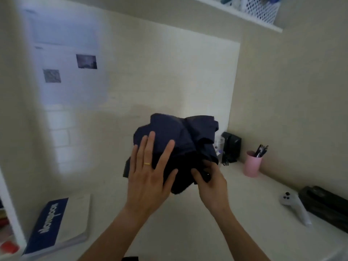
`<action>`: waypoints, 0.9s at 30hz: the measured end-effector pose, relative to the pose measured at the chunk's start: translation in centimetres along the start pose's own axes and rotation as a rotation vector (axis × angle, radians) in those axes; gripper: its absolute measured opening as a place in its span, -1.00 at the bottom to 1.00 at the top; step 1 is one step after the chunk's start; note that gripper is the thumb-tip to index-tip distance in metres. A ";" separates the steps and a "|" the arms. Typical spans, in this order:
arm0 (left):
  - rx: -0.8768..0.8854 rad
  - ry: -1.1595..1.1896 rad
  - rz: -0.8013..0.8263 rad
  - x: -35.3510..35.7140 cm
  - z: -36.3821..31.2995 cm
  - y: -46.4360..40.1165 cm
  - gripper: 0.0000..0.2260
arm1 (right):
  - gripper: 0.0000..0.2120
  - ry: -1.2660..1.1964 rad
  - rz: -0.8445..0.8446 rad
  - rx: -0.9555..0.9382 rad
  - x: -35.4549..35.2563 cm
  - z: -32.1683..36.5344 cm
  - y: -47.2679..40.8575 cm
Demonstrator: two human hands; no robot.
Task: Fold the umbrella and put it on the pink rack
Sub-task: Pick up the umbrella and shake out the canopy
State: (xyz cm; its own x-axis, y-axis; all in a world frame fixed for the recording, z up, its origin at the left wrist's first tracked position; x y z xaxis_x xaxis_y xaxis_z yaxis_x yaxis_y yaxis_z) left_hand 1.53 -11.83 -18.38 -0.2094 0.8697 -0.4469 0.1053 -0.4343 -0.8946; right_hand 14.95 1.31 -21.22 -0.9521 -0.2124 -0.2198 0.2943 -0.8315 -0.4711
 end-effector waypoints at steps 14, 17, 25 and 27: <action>-0.208 0.179 -0.158 -9.8 -1.4 -5.4 -0.39 | -0.78 -0.972 0.103 0.233 -4.7 5.5 -1.1; -0.311 0.352 -0.096 -9.6 -1.2 -5.4 -0.39 | -0.75 -0.954 0.126 0.178 -5.6 5.6 -1.0; -0.528 0.632 -0.039 -9.4 -0.9 -5.7 -0.52 | -0.93 -0.857 0.076 0.084 -6.3 7.9 0.0; -0.584 0.646 -0.026 -9.5 -0.9 -5.7 -0.53 | -0.86 -0.543 -0.076 -0.077 -5.8 8.7 -0.2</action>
State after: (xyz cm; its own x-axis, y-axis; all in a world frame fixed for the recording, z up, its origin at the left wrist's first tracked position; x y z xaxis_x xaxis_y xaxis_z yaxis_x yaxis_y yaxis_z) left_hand 3.79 -17.36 -9.04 0.3551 0.9173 -0.1801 0.6272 -0.3766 -0.6817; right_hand 19.74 -1.79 -12.44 -0.8705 -0.4047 0.2800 0.2091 -0.8191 -0.5341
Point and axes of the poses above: each hand's wrist, its own y-axis away from the middle knuckle, its own x-axis out of the palm, z = x × y, the point moved 1 cm from there along -y, towards the middle knuckle, and after that the axes turned 1 degree about x, right-handed, at the moved point
